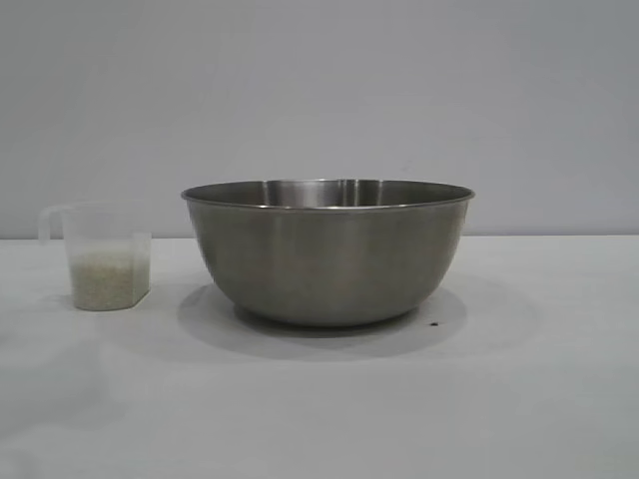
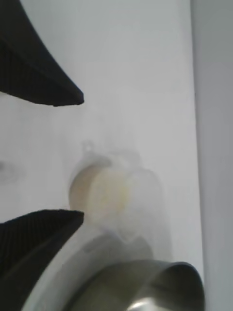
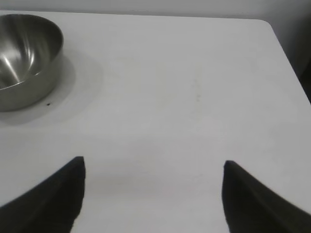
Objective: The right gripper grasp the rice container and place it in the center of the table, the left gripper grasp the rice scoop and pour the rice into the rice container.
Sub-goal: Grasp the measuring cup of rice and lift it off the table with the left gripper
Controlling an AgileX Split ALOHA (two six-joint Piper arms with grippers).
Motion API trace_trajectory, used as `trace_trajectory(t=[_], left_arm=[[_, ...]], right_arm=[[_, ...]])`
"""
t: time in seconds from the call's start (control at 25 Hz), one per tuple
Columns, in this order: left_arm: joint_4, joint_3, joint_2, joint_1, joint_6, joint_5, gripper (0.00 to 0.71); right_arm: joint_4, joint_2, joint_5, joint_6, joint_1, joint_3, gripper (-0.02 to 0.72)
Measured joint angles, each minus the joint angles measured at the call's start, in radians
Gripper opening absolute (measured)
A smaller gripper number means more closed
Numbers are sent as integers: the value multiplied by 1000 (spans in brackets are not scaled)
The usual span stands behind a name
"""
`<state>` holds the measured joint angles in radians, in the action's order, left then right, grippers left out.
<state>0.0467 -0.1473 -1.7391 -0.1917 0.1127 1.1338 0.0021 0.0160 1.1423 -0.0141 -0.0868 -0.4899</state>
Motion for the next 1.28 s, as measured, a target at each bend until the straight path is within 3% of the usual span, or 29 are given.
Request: trace_trajectory(t=[0.36,0.52,0.64,0.68,1.28], left_arm=[[-3,-85,-74,0,16,2,398],[-5,-111,-82,0,14,4,269],[-5,-135,-116,0,1,4,281],[-5,-144,-131,0,-2,4,240],[-5,-273,-261,0,-33,4,255]], right_arm=[[0,0,0,0,0,0,541],[0,0,0,0,0,0,541],[0,0,0,0,0,0,541],[0,0,0,0,0,0,541],[2,0,0,0,0,0,541]])
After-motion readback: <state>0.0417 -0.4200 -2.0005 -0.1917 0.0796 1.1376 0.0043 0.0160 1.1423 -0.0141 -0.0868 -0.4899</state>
